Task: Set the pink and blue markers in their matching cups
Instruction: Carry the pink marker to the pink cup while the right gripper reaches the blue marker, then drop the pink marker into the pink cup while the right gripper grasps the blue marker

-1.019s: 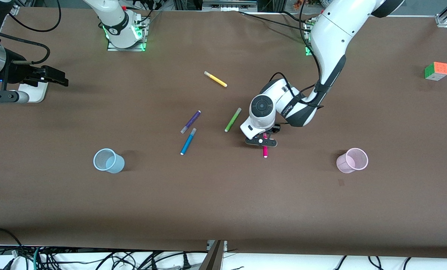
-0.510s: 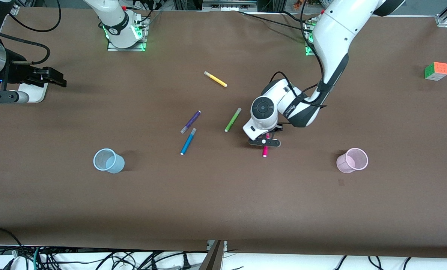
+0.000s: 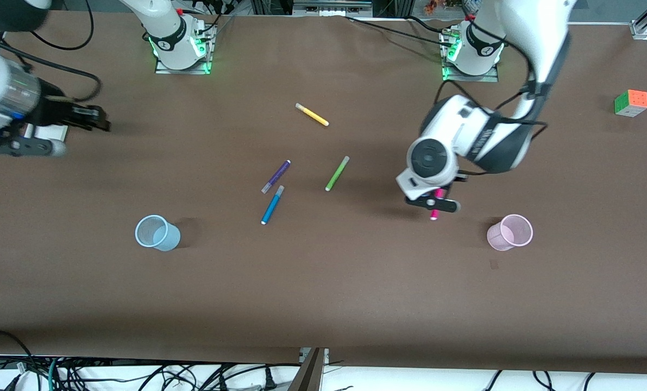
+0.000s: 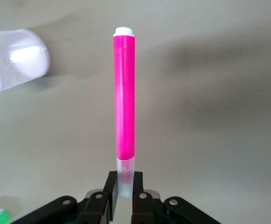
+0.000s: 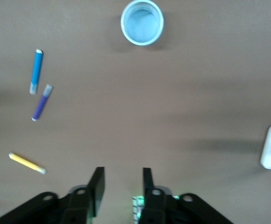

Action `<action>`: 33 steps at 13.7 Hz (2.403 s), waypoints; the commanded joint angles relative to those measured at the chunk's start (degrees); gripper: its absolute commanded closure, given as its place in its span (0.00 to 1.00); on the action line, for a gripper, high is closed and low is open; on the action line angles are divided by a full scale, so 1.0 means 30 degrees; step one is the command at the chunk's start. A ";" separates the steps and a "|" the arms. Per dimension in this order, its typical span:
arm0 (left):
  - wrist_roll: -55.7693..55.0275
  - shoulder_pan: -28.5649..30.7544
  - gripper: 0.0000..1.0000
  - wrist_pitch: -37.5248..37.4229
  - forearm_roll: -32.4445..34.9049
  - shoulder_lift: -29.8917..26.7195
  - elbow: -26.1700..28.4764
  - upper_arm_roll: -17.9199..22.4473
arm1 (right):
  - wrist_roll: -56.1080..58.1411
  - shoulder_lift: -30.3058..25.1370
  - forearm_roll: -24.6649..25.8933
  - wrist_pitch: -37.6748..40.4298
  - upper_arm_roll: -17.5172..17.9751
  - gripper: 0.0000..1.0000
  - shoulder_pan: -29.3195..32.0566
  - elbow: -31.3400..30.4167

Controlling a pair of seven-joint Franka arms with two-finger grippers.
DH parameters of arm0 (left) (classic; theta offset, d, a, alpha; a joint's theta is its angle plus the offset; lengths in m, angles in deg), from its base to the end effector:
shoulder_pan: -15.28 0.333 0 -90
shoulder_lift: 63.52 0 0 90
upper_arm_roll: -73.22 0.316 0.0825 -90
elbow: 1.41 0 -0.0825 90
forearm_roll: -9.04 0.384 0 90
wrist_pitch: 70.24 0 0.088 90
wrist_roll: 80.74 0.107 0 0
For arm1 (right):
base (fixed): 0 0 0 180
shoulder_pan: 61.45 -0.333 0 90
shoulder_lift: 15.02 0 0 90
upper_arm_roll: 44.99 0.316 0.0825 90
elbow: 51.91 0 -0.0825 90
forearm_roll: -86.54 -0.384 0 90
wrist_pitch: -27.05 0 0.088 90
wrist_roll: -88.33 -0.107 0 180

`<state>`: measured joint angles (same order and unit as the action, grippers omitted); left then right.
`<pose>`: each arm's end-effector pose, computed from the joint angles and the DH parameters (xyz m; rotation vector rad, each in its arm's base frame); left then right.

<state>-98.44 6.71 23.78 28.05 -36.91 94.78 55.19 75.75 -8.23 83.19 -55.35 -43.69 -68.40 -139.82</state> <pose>0.5682 -0.2287 0.3161 -2.7315 0.3599 0.5207 0.5651 0.0882 0.5647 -3.0988 0.1146 0.3458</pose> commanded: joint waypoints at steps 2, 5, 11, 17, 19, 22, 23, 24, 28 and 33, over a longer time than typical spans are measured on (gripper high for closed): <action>0.3086 0.1361 1.00 -0.2358 0.3930 -0.0521 0.0250 -0.0056 | -0.2631 0.1747 -0.0028 -0.2264 0.0006 0.35 -0.1871 0.0006; 0.6095 0.2179 1.00 -0.3388 0.7456 -0.0375 0.0309 -0.0056 | -0.2751 0.3212 -0.0406 -0.3905 0.0006 0.37 -0.2487 0.0006; 1.1990 0.2478 1.00 -0.3243 1.3252 0.1086 0.0221 0.0032 | -0.6669 0.5498 -0.1581 -0.6807 -0.0023 0.39 -0.4332 0.0036; 1.2903 0.1392 0.97 -0.3360 1.7422 0.3287 0.0221 0.0032 | -0.9660 0.8339 -0.1376 -0.9677 -0.0023 0.39 -0.6383 0.0036; 1.2787 0.1392 0.00 -0.3360 1.7423 0.3259 0.0221 0.0032 | -1.0510 0.9190 -0.1376 -1.0877 -0.0023 0.39 -0.6969 0.0036; 1.2757 0.1392 0.00 -0.3389 1.7423 0.3258 0.0221 0.0032 | -1.1828 1.0507 -0.1347 -1.2403 -0.0052 0.39 -0.7936 0.0036; 1.2757 0.1421 0.00 -0.3389 1.7423 0.3229 0.0221 0.0032 | -1.2152 1.0860 -0.1201 -1.2842 -0.0110 0.39 -0.8258 0.0036; 1.2815 0.1450 0.00 -0.3389 1.7394 0.3200 0.0221 0.0003 | -1.2532 1.1153 -0.0910 -1.3136 -0.0140 0.41 -0.8435 0.0036; 1.2816 0.2327 0.00 -0.3389 1.4210 0.1185 0.0221 0.0002 | -1.2888 1.1479 -0.0468 -1.3344 -0.0373 0.42 -0.8203 0.0006; 1.1940 0.5136 0.00 -0.3301 0.6190 -0.1719 -0.1122 -0.0026 | -1.2682 1.1886 -0.0496 -1.3927 -0.0609 0.42 -0.7969 0.0036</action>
<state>-61.73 18.49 13.70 54.48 -39.10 92.72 55.71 38.06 26.32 80.88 -95.81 -45.88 -92.70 -140.18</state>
